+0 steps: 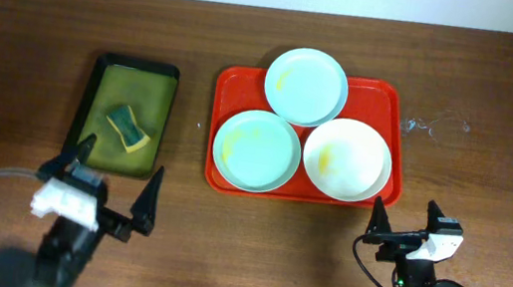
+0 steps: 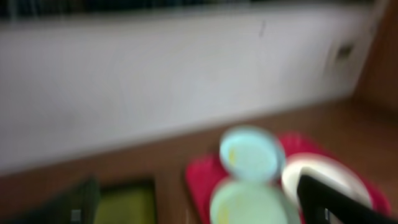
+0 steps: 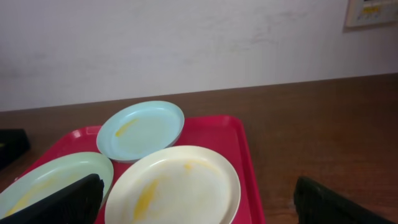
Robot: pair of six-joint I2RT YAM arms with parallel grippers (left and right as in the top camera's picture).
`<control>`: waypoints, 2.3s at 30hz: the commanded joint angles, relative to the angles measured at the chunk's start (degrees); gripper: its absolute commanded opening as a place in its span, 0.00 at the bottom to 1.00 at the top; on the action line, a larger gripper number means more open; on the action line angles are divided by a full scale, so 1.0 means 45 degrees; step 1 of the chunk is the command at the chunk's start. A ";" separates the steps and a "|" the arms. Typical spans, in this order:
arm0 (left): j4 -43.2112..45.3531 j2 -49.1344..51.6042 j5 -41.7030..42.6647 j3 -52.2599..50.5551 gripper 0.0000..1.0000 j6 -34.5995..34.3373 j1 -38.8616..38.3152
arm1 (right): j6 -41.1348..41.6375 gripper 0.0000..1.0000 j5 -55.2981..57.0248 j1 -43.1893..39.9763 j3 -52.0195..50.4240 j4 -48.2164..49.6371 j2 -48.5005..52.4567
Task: Clean dirty plates on tray and stack at the side
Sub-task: 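Reach the left gripper into the black tray and grasp the sponge, then lift the sponge with the left gripper and move it over the pale green plate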
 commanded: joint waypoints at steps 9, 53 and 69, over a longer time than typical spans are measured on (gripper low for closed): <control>-0.6552 1.4518 -0.4007 0.9612 0.99 -0.1904 0.0364 | -0.0005 0.98 0.0102 -0.0073 -0.0107 -0.0015 -0.0092; -0.5858 2.2416 -0.6547 0.9593 0.66 -0.7125 0.1617 | -0.0005 0.98 0.0102 -0.0073 -0.0107 -0.0015 -0.0092; -1.1477 2.2498 -0.4371 1.4275 0.00 -0.6557 0.1069 | -0.0005 0.98 0.0107 -0.0073 -0.0107 -0.0019 -0.0092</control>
